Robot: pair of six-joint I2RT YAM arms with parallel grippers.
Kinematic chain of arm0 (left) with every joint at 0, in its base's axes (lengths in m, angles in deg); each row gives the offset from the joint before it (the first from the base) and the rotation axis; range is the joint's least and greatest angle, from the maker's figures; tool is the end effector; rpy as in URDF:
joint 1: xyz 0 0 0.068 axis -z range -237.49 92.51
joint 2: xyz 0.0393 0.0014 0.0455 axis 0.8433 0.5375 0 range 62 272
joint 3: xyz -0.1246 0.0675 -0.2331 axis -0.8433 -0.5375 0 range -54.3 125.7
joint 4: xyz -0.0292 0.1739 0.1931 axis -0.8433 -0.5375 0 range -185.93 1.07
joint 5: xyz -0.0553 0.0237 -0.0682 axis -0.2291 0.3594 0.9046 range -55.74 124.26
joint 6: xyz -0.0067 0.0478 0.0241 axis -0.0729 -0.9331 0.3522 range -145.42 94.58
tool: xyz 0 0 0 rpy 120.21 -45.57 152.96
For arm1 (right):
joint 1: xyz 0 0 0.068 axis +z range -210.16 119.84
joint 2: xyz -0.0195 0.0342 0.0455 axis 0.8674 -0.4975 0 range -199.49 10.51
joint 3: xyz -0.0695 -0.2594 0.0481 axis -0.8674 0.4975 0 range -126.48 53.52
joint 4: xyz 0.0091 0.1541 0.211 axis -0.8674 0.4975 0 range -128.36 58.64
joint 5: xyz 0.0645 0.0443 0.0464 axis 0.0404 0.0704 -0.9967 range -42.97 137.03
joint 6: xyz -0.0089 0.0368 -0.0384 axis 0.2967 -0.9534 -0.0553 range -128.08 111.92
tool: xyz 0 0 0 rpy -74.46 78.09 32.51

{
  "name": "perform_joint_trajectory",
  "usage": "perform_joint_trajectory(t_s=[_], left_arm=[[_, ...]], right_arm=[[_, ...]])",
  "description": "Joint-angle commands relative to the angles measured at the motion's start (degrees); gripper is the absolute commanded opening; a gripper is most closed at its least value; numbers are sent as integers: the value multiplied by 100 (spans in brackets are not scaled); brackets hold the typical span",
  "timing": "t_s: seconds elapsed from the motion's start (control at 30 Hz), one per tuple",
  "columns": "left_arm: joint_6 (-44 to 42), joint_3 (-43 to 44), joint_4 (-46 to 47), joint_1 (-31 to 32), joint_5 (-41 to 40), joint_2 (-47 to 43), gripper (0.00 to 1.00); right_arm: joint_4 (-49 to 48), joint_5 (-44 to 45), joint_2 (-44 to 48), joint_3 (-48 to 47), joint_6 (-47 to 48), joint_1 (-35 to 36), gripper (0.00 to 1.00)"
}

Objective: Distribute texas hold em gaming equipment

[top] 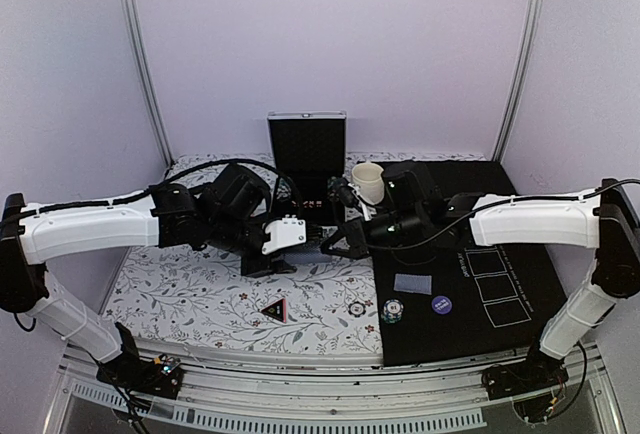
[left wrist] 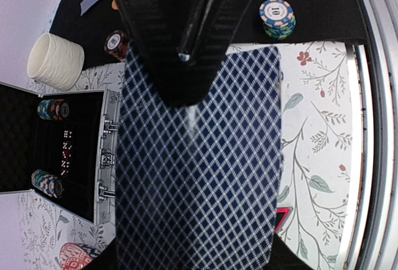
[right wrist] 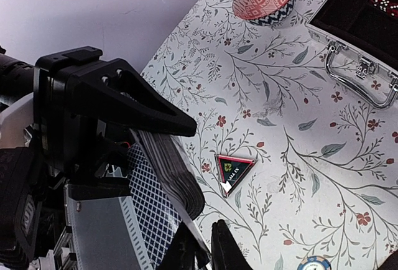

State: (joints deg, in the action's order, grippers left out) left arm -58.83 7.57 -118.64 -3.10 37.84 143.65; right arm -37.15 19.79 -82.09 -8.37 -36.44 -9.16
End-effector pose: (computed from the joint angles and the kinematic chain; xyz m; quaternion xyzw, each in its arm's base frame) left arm 0.1750 -0.2481 0.2649 0.6580 0.6682 -0.0918 0.3348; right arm 0.2157 0.2923 0.2479 -0.2789 0.8107 0.4597 0.2316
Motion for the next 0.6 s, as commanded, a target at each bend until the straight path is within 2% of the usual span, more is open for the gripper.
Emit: perform_joint_trajectory(t_s=[0.0,0.2,0.57], left_arm=[[-43,-39,86,98,121,-157,51],[-43,-39,89,98,118,-163,51],[-43,-39,83,107,123,-150,51]], right_arm=[[405,365,198,-163,136,-38,12],[644,503,364,-231,247,-46,4],[1002,476,1032,-182,358,-388,2]])
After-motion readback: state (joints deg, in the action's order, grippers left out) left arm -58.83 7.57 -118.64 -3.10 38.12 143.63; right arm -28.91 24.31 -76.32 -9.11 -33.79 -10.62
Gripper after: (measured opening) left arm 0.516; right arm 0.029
